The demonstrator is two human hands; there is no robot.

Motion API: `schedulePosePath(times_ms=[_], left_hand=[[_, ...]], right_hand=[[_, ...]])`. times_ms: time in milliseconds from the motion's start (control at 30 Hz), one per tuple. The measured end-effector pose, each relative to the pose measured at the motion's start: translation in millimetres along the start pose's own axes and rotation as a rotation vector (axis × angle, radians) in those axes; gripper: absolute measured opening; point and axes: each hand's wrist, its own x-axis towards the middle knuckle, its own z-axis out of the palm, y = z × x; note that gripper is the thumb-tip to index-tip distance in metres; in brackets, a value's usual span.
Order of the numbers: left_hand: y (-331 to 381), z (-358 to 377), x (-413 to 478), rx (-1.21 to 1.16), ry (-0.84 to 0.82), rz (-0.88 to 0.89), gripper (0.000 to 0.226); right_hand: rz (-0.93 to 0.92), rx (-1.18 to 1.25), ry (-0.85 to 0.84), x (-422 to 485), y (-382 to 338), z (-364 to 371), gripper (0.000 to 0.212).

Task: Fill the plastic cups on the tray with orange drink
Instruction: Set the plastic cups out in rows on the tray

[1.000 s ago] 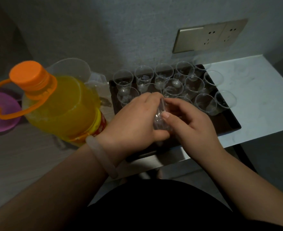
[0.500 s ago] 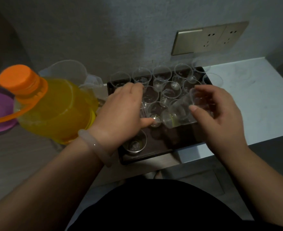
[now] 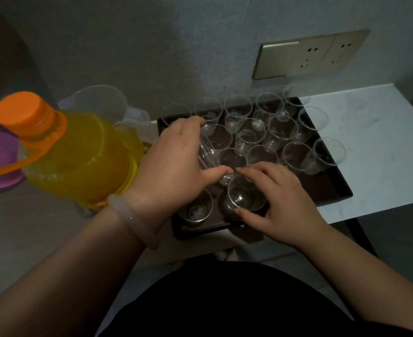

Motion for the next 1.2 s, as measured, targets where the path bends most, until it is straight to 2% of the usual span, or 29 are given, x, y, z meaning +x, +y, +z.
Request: schedulePosePath(times_ms=[333,1200], left_hand=[[-4.3,4.0,-4.5,0.002,-0.035,-0.004,0.091],[-6.2,7.0,-1.8,-0.019,-0.087,-0.024,0.095]], right_hand=[[-0.037,-0.144,-0.106,4.3,-1.1,21.1,0.064],[-0.065,-0.163,-0.066,-0.8,2.8,26.2,0.055]])
